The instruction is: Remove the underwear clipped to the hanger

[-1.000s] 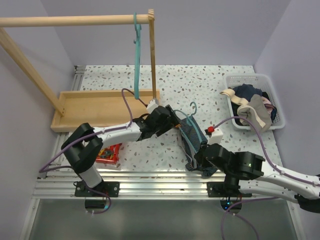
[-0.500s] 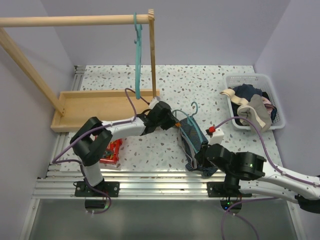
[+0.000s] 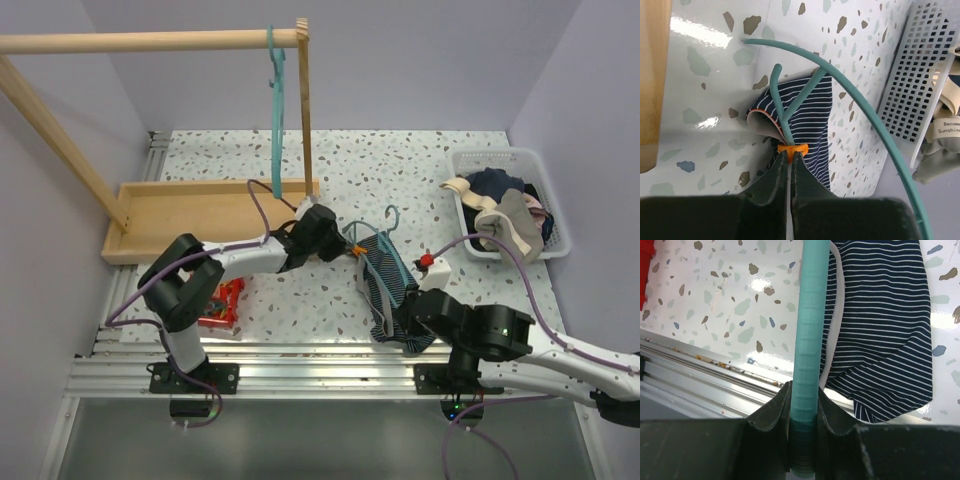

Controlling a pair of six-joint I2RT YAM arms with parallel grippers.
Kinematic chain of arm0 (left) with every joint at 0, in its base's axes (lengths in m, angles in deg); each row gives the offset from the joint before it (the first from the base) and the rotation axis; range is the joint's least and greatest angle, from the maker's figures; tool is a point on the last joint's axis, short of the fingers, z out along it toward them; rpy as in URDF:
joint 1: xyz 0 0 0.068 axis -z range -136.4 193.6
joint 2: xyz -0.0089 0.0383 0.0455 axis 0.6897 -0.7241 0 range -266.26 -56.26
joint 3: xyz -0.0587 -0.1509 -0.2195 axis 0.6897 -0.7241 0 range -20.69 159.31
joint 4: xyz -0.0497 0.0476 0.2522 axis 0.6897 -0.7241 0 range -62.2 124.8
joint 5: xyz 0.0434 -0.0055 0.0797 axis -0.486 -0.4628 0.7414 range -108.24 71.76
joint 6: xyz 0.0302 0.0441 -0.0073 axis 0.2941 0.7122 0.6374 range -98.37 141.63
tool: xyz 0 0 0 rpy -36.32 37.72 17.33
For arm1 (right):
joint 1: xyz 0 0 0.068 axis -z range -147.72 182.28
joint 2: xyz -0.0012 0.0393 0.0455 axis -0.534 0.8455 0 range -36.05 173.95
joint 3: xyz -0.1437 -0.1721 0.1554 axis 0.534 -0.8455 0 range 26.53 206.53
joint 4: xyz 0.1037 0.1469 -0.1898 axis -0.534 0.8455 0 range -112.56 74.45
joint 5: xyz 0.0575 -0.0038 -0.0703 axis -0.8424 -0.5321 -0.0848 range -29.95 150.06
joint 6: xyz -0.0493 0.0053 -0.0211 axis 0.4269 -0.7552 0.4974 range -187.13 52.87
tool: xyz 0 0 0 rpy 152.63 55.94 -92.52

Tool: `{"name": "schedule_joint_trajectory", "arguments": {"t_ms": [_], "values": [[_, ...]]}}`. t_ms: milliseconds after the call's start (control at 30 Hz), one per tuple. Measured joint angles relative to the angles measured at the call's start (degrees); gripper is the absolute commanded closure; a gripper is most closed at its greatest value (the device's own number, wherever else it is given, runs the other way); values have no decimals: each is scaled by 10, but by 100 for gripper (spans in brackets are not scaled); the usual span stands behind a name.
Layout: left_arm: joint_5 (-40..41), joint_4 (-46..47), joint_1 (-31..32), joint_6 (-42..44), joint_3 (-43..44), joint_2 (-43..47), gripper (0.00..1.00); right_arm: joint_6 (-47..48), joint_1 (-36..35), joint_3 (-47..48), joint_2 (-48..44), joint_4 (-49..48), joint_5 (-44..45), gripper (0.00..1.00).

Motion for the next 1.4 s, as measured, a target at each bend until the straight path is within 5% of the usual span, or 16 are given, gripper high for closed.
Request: {"name": "schedule_joint_trajectory", "arguments": {"t_ms": [200, 467, 733, 900, 1300, 1400], "values": [[-2, 0, 0, 8, -25, 50, 100, -14, 0, 0, -1, 18, 9, 100], [4, -19, 0, 55, -69, 231, 100, -41, 0, 0, 13, 44, 40, 100], [75, -184, -13, 101, -238, 474, 100, -51, 0, 0, 12, 51, 49, 100], [157, -296, -21, 101, -261, 620, 100, -51, 0, 0, 13, 50, 49, 100], [370, -521, -52, 4, -247, 677, 100, -42, 0, 10, 39, 45, 48, 100], [416, -573, -52, -35, -240, 694, 69, -37, 0, 12, 44, 44, 47, 100]]}}
